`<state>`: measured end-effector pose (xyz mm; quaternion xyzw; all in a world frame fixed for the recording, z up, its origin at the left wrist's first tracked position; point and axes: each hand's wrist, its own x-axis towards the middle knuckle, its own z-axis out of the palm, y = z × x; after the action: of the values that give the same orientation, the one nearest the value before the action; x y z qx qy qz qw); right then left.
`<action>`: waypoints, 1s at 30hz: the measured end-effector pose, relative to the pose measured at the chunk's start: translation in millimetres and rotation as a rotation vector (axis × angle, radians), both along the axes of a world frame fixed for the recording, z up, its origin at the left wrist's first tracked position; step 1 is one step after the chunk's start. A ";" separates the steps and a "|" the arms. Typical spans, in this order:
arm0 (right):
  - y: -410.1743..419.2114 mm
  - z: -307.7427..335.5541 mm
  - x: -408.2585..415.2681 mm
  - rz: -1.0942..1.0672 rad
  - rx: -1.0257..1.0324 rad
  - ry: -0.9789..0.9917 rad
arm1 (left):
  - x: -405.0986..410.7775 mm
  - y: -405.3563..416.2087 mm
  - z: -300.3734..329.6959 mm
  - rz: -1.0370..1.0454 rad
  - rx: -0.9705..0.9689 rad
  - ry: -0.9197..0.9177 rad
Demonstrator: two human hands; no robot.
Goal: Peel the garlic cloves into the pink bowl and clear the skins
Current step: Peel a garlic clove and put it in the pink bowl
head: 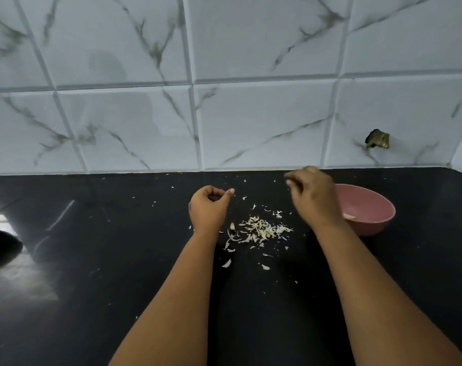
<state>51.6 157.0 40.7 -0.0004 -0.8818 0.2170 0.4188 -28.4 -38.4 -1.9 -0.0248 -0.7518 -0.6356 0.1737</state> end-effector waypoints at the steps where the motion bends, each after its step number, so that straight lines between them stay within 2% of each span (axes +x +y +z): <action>1: -14.1 -6.5 -3.7 0.078 0.003 -0.044 | -1.5 -1.3 -0.1 0.023 0.024 0.004; 6: -59.0 -39.2 -22.8 0.279 0.105 -0.235 | -5.5 -0.9 1.2 0.063 0.025 -0.015; 9: -70.8 -51.0 -34.0 0.419 0.240 -0.448 | -5.6 1.4 -0.6 0.023 -0.040 -0.045; 12: -71.3 -54.1 -41.3 0.362 0.272 -0.617 | -4.8 1.9 -2.3 0.005 -0.031 -0.052; 15: -64.1 -52.7 -40.7 0.313 0.200 -0.592 | -3.8 3.5 -4.1 -0.028 -0.025 -0.074; 18: -49.9 -52.1 -37.4 0.256 0.111 -0.488 | -2.7 6.6 -5.7 -0.092 -0.025 -0.081; 21: -32.9 -47.5 -34.4 0.201 -0.035 -0.353 | 1.6 12.4 -6.5 -0.291 -0.003 -0.087; 23: -26.4 -44.6 -33.1 0.200 -0.091 -0.329 | 4.7 17.5 -8.2 -0.421 -0.034 -0.089; 26: -25.6 -42.1 -31.2 0.193 -0.127 -0.296 | 6.7 21.5 -11.1 -0.417 -0.068 -0.074; 28: -24.9 -39.3 -30.5 0.181 -0.127 -0.273 | 6.1 22.5 -10.2 -0.428 0.025 -0.103; 30: -25.1 -38.2 -30.8 0.182 -0.124 -0.300 | 8.1 23.3 -6.6 -0.535 0.147 -0.152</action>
<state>20.9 132.0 2.6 0.0213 -0.9157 0.3054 0.2602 -20.3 -15.1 -8.5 -0.1620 -0.6814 -0.7116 -0.0555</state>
